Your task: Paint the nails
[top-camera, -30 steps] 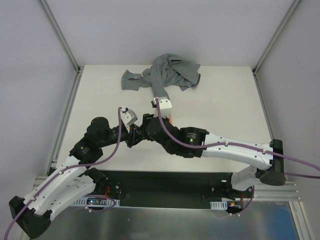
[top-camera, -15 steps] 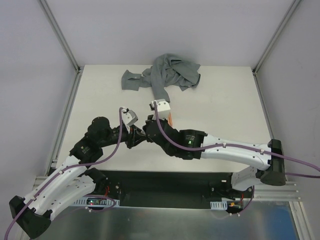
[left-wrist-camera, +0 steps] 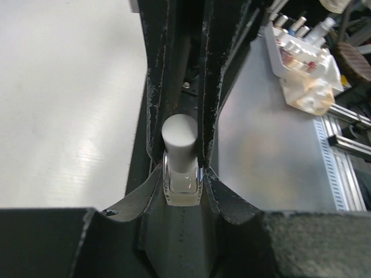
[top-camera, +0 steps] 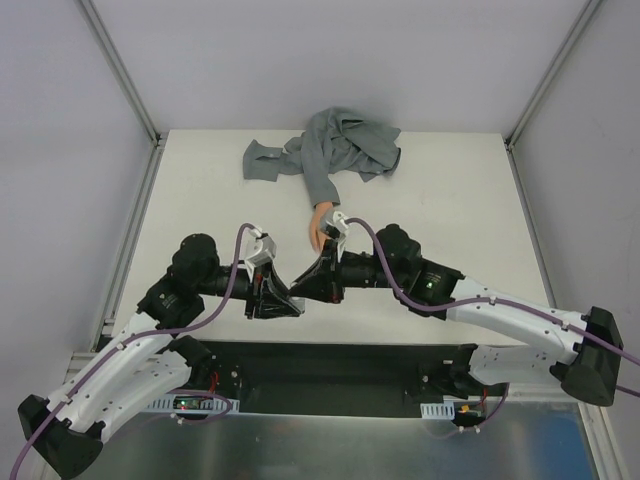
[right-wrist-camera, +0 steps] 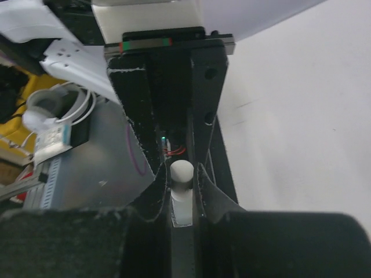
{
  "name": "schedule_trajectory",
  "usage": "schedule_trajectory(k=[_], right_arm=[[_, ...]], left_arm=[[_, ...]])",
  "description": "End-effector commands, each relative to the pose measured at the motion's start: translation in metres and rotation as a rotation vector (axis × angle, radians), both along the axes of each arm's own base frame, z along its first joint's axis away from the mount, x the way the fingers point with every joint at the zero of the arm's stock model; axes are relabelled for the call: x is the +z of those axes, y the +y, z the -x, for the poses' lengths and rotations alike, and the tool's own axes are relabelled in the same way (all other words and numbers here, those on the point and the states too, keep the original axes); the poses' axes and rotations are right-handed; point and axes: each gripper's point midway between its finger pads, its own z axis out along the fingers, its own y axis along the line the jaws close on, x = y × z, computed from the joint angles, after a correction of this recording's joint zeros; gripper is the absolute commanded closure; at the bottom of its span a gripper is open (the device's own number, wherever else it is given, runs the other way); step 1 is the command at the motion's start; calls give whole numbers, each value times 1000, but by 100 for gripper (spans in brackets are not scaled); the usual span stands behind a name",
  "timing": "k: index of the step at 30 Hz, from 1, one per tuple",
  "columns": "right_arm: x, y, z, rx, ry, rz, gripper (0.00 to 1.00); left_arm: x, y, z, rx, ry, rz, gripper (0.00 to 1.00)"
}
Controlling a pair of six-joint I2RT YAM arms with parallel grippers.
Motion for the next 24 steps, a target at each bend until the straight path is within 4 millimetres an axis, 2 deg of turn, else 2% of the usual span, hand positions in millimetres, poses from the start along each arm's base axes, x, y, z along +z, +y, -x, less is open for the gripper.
schedule_trajectory(k=[1,3,4,5,6,7,8,10,11,12,13,15,16,18,19,20,21,23,24], right_arm=[[38,1,30,204,-52,-160,100],[38,-3,25,170,-48,-157,100],[42,-6,16,106,-58,-156,100],[37,-8,11,66,-46,-123,100],[39,-12,5,19,-46,-113,92],[37,-14,-10,-76,-45,-92,72],[27,-20,-16,-133,-21,-34,62],[36,-30,-36,-289,-16,-19,48],[30,-36,-40,-333,0,25,45],[41,-38,-43,-372,2,22,41],[43,-42,-51,-445,0,40,35],[39,-49,-56,-515,6,110,32],[53,-51,-59,-565,-5,98,28],[48,-52,-62,-610,1,143,27],[60,-55,-66,-663,-1,132,26],[55,-57,-67,-685,11,161,26],[52,-53,-69,-698,12,183,26],[58,-49,-70,-722,5,190,28],[53,-43,-71,-727,13,208,30]], left_arm=[[54,-3,25,-192,-154,159,100],[57,-5,17,-147,-169,158,100],[58,-6,12,-119,-178,155,100],[58,-6,8,-96,-197,153,100],[56,-8,-2,-36,-209,143,100],[54,-7,-8,-2,-206,126,100],[51,-7,-14,25,-225,113,100],[43,-6,-35,144,-233,64,100],[38,-4,-42,185,-247,39,100],[34,-2,-48,215,-250,21,100],[31,1,-60,285,-254,-7,100],[30,3,-67,318,-272,-23,100],[30,4,-73,349,-277,-31,100],[29,5,-78,372,-276,-42,100],[30,6,-80,384,-275,-45,100],[29,7,-83,401,-268,-51,100],[30,7,-83,406,-268,-51,100],[32,8,-85,421,-269,-47,100],[31,8,-85,423,-263,-47,100]])
